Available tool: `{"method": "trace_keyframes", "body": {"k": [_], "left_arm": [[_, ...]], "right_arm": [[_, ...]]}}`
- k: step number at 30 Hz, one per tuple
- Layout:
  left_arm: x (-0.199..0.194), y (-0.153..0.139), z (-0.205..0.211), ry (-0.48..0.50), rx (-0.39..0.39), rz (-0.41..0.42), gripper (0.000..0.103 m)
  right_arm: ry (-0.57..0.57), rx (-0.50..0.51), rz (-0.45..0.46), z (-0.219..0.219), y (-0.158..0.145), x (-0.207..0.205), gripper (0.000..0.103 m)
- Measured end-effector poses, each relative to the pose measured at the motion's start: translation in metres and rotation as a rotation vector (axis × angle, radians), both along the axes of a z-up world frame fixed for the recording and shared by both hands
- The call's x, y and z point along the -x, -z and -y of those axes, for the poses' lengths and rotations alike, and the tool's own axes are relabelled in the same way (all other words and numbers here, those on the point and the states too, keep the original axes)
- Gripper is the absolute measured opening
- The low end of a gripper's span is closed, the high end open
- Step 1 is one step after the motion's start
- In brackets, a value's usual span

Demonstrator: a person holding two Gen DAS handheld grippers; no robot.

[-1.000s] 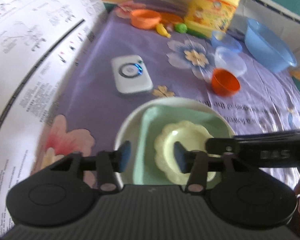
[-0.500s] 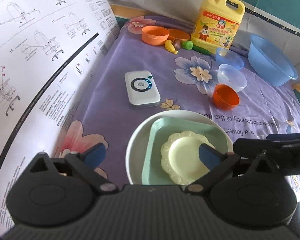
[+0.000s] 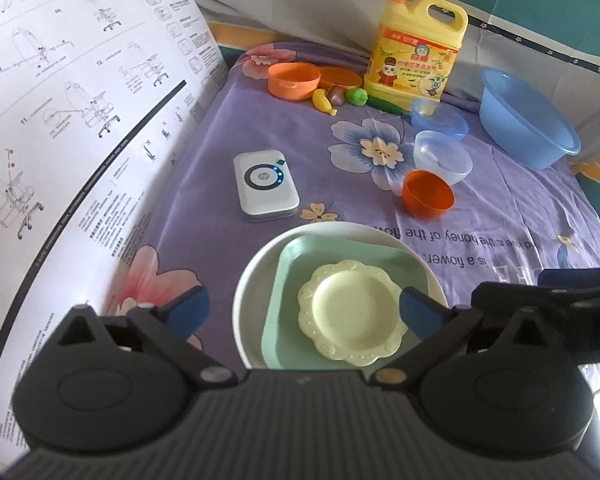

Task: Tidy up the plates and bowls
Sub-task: 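Open the left gripper and withdraw from the stacked plates, then move both grippers to the small blue plastic bowl by the detergent jug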

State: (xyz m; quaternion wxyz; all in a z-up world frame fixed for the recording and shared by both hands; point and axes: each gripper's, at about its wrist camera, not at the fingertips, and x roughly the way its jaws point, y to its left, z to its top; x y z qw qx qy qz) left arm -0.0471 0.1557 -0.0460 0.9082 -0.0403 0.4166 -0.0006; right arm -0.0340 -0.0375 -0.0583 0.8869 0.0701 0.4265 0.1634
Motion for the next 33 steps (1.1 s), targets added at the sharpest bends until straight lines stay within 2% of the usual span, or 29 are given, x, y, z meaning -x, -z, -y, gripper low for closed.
{"method": "trace_keyframes", "body": {"k": [17, 33], "left_arm": [[-0.002, -0.005, 0.012, -0.001, -0.015, -0.001, 0.103], [-0.036, -0.005, 0.041, 0.038, -0.041, -0.012, 0.103]], "right_arm": [[0.041, -0.018, -0.006, 0.027, -0.002, 0.007, 0.103], [0.127, -0.038, -0.027, 0.057, 0.009, -0.009, 0.103]]}}
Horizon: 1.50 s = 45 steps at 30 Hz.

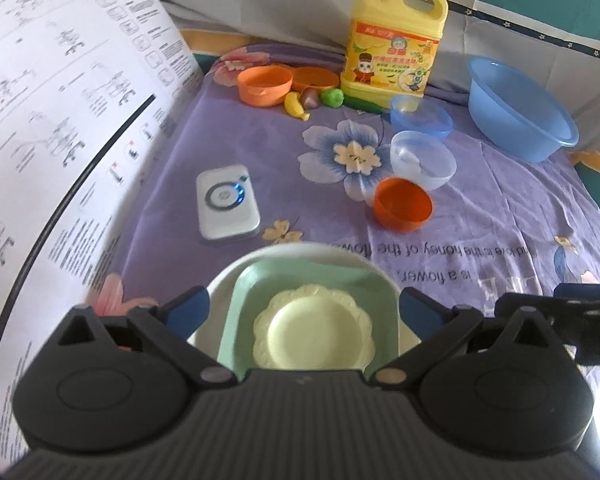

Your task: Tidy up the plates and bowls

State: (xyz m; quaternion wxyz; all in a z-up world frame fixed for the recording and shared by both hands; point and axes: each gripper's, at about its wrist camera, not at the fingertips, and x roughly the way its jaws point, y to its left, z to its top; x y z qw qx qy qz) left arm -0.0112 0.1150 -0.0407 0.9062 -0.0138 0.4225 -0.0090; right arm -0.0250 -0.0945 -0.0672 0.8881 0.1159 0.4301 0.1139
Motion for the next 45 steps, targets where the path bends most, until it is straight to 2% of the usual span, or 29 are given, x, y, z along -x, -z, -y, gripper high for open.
{"method": "trace_keyframes", "body": {"k": [7, 13, 25, 30, 36, 40, 42, 44, 45], "left_arm": [[-0.036, -0.005, 0.019, 0.033, -0.02, 0.018, 0.103], [-0.083, -0.006, 0.036, 0.053, -0.028, 0.025, 0.103], [-0.2, -0.007, 0.069, 0.049, 0.004, 0.049, 0.102], [-0.242, 0.001, 0.088, 0.063, -0.002, 0.034, 0.097], [-0.284, 0.019, 0.108, 0.09, -0.012, -0.005, 0.082], [-0.301, 0.031, 0.116, 0.1, -0.014, -0.032, 0.07], [-0.306, 0.036, 0.118, 0.104, -0.006, -0.042, 0.06], [-0.31, 0.041, 0.121, 0.113, -0.001, -0.05, 0.051], [-0.312, 0.043, 0.122, 0.119, 0.001, -0.056, 0.046]], "right_arm": [[0.071, -0.001, -0.008, 0.033, 0.005, -0.026, 0.103], [0.142, -0.003, -0.001, 0.067, 0.003, -0.064, 0.103], [0.248, -0.047, 0.018, 0.108, -0.004, -0.172, 0.103], [0.27, -0.076, 0.031, 0.118, -0.005, -0.218, 0.103], [0.275, -0.109, 0.006, 0.123, 0.008, -0.262, 0.087], [0.256, -0.116, -0.01, 0.117, 0.023, -0.279, 0.062], [0.246, -0.119, -0.019, 0.113, 0.03, -0.285, 0.052], [0.235, -0.121, -0.027, 0.11, 0.035, -0.29, 0.037], [0.229, -0.125, -0.029, 0.109, 0.038, -0.293, 0.034]]}}
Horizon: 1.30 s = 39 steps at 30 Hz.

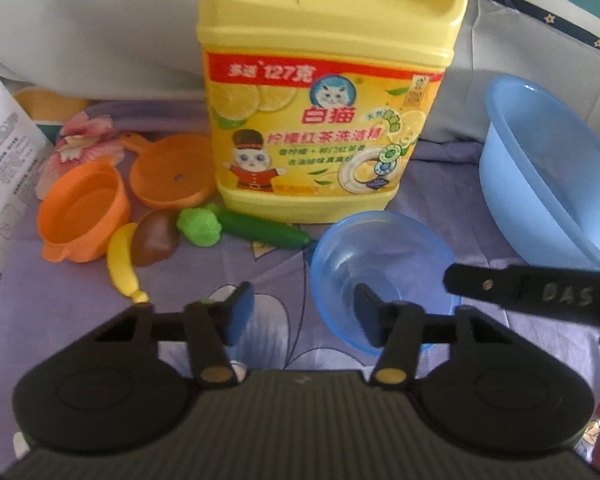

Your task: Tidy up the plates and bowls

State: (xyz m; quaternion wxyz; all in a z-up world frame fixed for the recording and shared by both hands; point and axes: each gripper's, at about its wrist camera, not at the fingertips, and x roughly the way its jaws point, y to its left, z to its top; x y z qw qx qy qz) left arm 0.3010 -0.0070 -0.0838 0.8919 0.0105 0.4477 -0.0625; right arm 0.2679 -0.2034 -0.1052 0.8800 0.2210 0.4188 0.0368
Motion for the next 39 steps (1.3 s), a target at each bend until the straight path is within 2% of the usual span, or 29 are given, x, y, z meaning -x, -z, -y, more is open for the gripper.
{"method": "trace_keyframes", "body": {"k": [2, 4, 5, 6, 9, 16, 24, 30, 39], "left_arm": [[-0.002, 0.004, 0.002, 0.013, 0.006, -0.009, 0.038], [-0.005, 0.008, 0.003, 0.02, 0.011, -0.016, 0.034], [-0.005, 0.01, 0.004, 0.024, 0.013, -0.018, 0.028], [-0.005, 0.011, 0.005, 0.029, 0.015, -0.019, 0.022], [-0.003, 0.014, 0.01, 0.039, 0.004, -0.015, 0.013], [0.003, 0.005, 0.018, 0.059, 0.005, 0.011, 0.012], [0.027, -0.029, 0.033, 0.094, 0.02, 0.053, 0.012], [0.071, -0.053, 0.044, 0.133, 0.022, 0.064, 0.012], [0.154, -0.063, 0.047, 0.184, 0.031, 0.042, 0.012]], "right_arm": [[-0.011, -0.009, -0.003, -0.003, 0.004, -0.002, 0.023], [-0.014, -0.014, -0.006, -0.005, 0.008, -0.005, 0.017], [-0.016, -0.016, -0.006, -0.006, 0.011, -0.006, 0.014], [-0.016, -0.016, -0.006, -0.007, 0.012, -0.006, 0.013], [-0.011, -0.003, 0.001, -0.008, 0.015, -0.005, 0.01], [0.015, 0.025, 0.035, -0.002, 0.001, 0.006, 0.01], [0.038, 0.033, 0.095, 0.011, -0.034, 0.044, 0.01], [0.046, 0.043, 0.106, 0.02, -0.054, 0.094, 0.01], [0.041, 0.076, 0.074, 0.012, -0.057, 0.177, 0.01]]}}
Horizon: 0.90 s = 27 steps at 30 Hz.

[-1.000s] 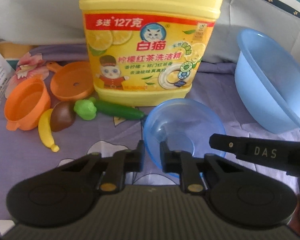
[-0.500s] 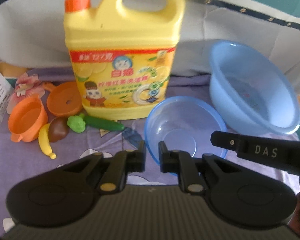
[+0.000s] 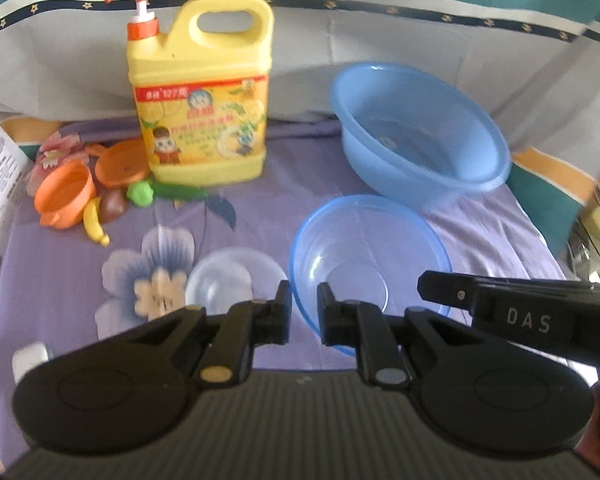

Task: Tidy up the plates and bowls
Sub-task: 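Carry the blue bowl with both grippers next to the plate stack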

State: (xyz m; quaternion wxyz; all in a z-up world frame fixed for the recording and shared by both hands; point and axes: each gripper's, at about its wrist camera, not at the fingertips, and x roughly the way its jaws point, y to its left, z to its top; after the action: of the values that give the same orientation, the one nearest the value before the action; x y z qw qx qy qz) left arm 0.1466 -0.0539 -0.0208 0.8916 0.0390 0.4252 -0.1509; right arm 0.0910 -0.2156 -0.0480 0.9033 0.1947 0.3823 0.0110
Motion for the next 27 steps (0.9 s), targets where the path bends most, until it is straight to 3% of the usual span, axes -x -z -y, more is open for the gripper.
{"method": "trace_keyframes", "body": {"k": [13, 27], "left_arm": [[0.102, 0.018, -0.021, 0.05, -0.003, -0.066, 0.013], [0.148, 0.053, -0.032, 0.062, 0.007, -0.152, 0.013]], "right_arm": [[-0.066, 0.022, -0.071, -0.021, 0.019, 0.091, 0.01], [-0.101, 0.019, -0.173, -0.028, 0.053, 0.13, 0.01]]}}
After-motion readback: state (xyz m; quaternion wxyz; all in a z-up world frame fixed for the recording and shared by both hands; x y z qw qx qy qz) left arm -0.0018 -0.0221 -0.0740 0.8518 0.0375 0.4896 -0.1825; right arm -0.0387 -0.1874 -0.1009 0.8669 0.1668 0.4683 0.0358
